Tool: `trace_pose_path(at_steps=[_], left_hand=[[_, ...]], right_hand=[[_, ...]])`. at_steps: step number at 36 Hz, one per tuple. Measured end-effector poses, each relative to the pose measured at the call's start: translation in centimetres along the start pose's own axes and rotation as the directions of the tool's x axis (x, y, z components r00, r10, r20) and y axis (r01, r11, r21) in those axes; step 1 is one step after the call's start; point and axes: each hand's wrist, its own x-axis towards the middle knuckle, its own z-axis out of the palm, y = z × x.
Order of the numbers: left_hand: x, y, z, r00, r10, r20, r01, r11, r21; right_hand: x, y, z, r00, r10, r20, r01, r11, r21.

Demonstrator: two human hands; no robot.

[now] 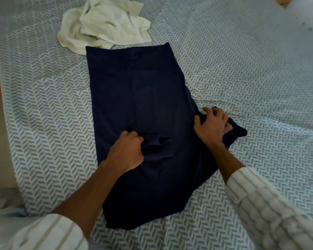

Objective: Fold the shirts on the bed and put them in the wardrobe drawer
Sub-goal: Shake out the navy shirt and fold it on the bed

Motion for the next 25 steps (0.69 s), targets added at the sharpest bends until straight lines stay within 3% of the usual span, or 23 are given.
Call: trace_pose_path(at_steps=[3, 6, 12, 19, 25], left_hand=[[1.1, -0.3, -0.4, 1.000, -0.016, -0.020, 0.016, 1.000, -0.012], [2.1, -0.3, -0.4, 0.991, -0.039, -0.130, 0.035, 0.999, -0.034], [5.1, 1.7, -0.3, 0.942, 0.084, -0.324, -0.096, 0.995, -0.019], [15.2, 4.6, -3.1, 0.947, 0.107, -0.304, -0.164, 0.972, -0.166], [25.4, 7.9, -4.7, 0.970, 0.128, -0.209, -0.166, 0.971, -0.175]], right_hand=[[-0.1, 0.4, 1.3, 0.999, 0.023, -0.049, -0.021, 0.999, 0.041], [0.0, 0.4, 2.2, 0.996, 0.023, -0.092, -0.017, 0.998, 0.063], [0.0, 0.7, 2.7, 0.993, 0.017, -0.120, -0.009, 0.998, 0.068], [0.2, 0.9, 3.4, 0.981, -0.062, -0.182, 0.065, 0.998, 0.012], [0.5, 1.3, 4.2, 0.971, -0.097, -0.220, 0.092, 0.995, -0.036]])
